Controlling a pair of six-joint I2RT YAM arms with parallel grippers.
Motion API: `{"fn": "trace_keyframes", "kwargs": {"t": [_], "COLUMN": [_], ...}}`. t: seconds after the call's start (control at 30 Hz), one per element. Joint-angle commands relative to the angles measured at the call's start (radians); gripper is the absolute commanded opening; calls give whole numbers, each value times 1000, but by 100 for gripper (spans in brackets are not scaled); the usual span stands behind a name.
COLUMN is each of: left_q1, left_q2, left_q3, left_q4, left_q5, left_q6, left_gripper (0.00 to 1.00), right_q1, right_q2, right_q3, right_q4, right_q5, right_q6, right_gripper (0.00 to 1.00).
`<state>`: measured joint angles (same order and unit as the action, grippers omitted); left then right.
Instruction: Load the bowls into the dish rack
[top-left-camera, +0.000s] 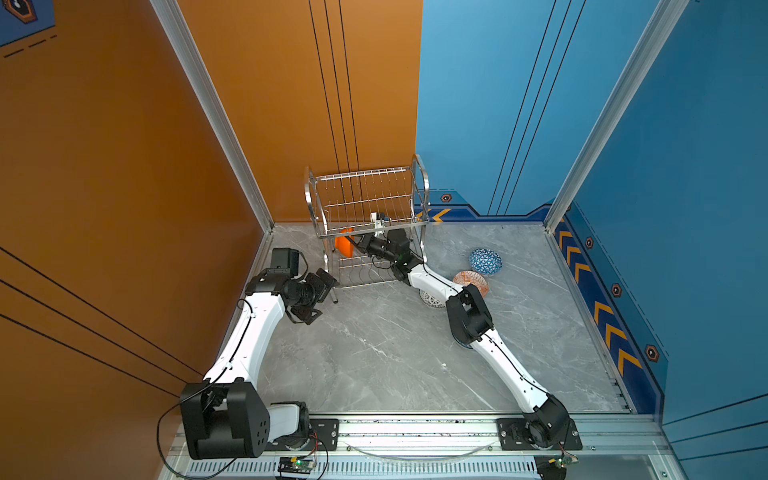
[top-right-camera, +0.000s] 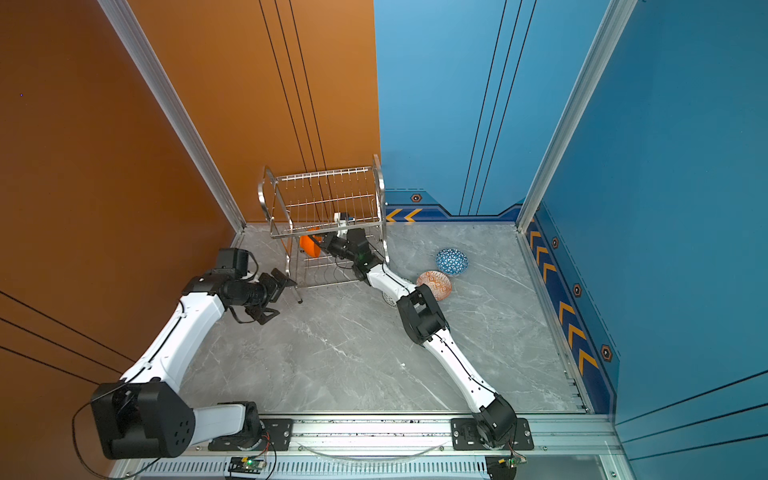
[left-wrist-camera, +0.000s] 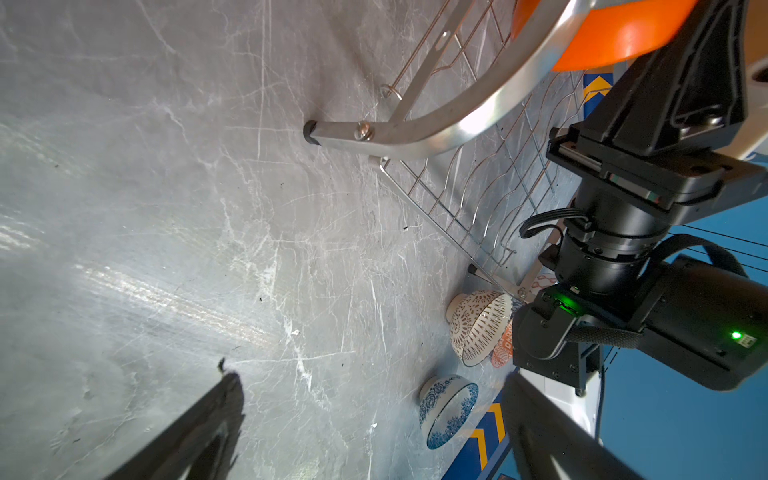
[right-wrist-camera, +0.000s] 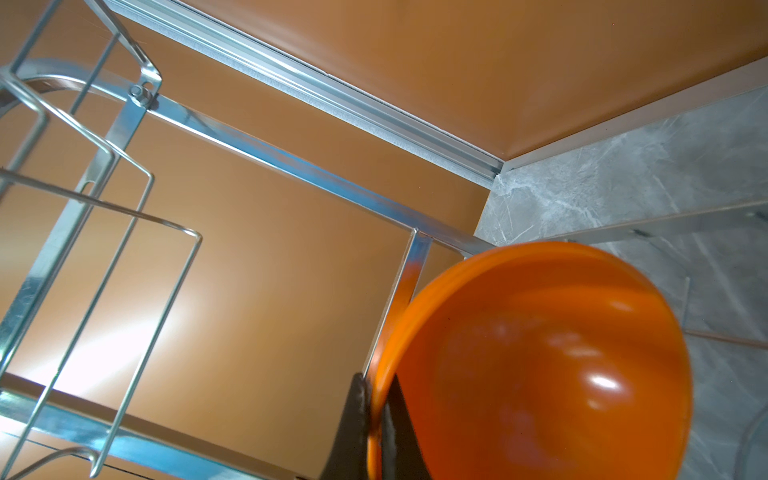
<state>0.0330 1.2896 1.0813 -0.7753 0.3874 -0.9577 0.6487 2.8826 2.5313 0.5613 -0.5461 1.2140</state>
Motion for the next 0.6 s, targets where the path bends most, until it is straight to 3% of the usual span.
{"fn": "trace_keyframes", "kwargs": {"t": [0.0,0.57], "left_q1": [8,8], "left_q2": [5,16], "left_q3": [18,22], "left_q4": [-29,-29], "left_q5": [8,7], "left_q6": [18,16], "left_gripper": [98,98], "right_q1": [8,7], "right_q2": [14,11], "right_q3": [48,53], "right_q4": [51,-29], "right_q5": [6,1], "right_q6": [18,-28], "right_gripper": [0,0]}}
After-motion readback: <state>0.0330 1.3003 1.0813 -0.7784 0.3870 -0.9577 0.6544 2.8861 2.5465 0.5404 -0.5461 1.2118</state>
